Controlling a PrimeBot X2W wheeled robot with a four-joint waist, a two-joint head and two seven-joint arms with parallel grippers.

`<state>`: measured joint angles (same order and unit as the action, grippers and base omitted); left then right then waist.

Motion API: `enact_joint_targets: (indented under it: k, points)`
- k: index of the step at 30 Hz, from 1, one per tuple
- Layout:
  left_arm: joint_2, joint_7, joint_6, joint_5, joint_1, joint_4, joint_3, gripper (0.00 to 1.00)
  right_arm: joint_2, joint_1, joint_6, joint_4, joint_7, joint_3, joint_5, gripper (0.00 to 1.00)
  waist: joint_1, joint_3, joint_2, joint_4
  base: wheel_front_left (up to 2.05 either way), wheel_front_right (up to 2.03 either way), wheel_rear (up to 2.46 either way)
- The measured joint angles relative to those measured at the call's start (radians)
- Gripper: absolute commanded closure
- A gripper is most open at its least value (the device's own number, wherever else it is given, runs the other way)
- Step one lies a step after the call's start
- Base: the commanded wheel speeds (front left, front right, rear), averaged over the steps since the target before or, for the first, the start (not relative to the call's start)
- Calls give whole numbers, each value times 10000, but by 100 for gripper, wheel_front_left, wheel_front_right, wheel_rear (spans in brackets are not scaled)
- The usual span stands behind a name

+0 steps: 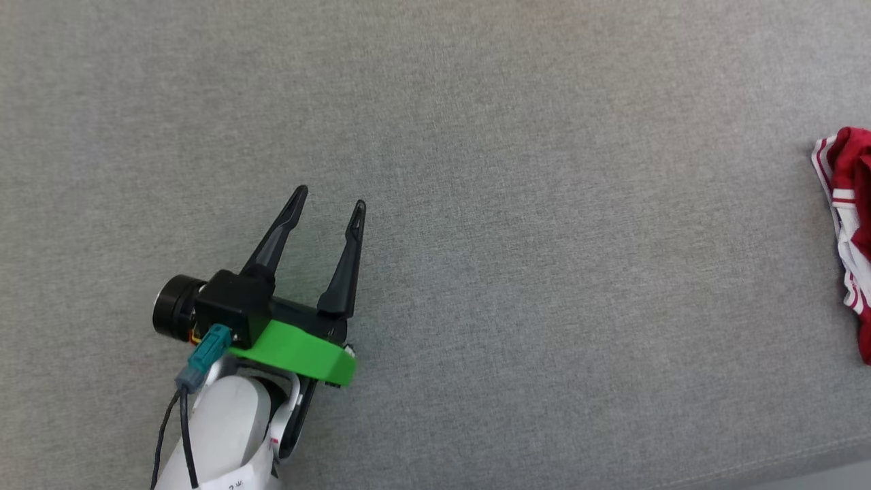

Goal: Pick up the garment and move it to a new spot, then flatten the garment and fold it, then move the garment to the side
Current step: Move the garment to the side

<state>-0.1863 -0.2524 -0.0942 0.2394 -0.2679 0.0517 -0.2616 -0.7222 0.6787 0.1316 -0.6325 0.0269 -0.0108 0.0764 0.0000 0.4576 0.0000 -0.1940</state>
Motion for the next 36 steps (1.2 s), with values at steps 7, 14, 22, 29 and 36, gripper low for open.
enact_joint_targets:
  k: [7,14,22,29,36]
  points:
    - [242,-35,132,263,625,230,504,0,995,-1022,-2,3137,-349,58,851,0,0,-1188,0,408,0,0,0]
    - [420,-35,211,274,1151,286,1034,0,2698,-3005,0,5754,-477,483,1229,0,-1,-2146,0,974,0,0,0]
    - [748,-35,278,192,1608,341,1559,0,4759,-4883,-2,6907,485,696,1383,0,-1,-2825,0,1648,0,0,0]
    - [995,-35,98,-81,1814,318,1858,0,5873,-5856,-2,6541,1480,407,1354,0,-1,-3174,0,1956,0,0,0]
    - [1200,-35,-86,-378,2057,376,2092,0,6207,-6083,-2,5981,1862,180,1197,0,-1,-3422,1,1929,0,0,0]
